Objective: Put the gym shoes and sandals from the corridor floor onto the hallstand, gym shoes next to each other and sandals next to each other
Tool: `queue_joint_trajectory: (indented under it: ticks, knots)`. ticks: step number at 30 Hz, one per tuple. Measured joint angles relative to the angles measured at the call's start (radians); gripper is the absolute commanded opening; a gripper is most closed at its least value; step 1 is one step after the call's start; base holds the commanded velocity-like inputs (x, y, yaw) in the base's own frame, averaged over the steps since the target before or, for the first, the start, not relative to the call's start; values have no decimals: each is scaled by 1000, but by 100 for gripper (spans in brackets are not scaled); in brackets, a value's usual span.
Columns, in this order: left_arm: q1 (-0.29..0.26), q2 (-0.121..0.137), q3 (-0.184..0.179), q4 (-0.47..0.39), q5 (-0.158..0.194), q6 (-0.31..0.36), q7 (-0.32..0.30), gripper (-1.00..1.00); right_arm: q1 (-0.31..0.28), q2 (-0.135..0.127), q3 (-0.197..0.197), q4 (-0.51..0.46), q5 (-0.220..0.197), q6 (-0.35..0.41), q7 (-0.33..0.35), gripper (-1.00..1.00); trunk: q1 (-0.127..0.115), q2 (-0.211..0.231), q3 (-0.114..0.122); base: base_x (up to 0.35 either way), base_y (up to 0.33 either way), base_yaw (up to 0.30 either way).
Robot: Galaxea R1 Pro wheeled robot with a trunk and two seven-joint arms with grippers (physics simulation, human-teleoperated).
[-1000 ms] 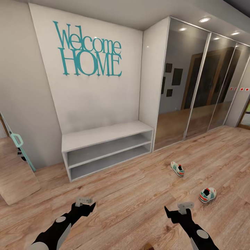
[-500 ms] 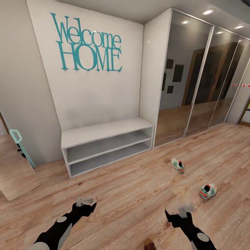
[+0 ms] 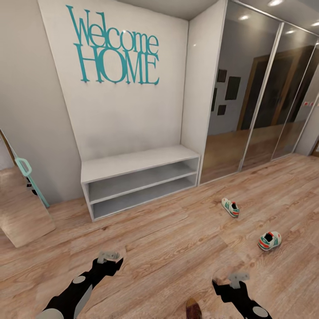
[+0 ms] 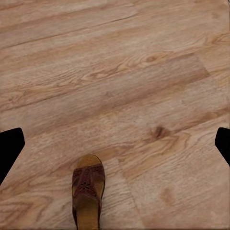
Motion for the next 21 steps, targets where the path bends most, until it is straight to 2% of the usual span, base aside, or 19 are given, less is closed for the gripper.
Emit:
queue_joint_trajectory:
  ticks: [5, 21]
  knots:
    - [0, -1, 0, 0, 0, 0, 3, 100, 0, 0, 2, 47, -1, 0, 1, 100, 19, -35, -24, 0, 0, 102]
    - [0, -2, 1, 0, 0, 0, 7, 100, 0, 3, 2, 61, 0, 0, 0, 100, 81, -147, -99, 0, 0, 113]
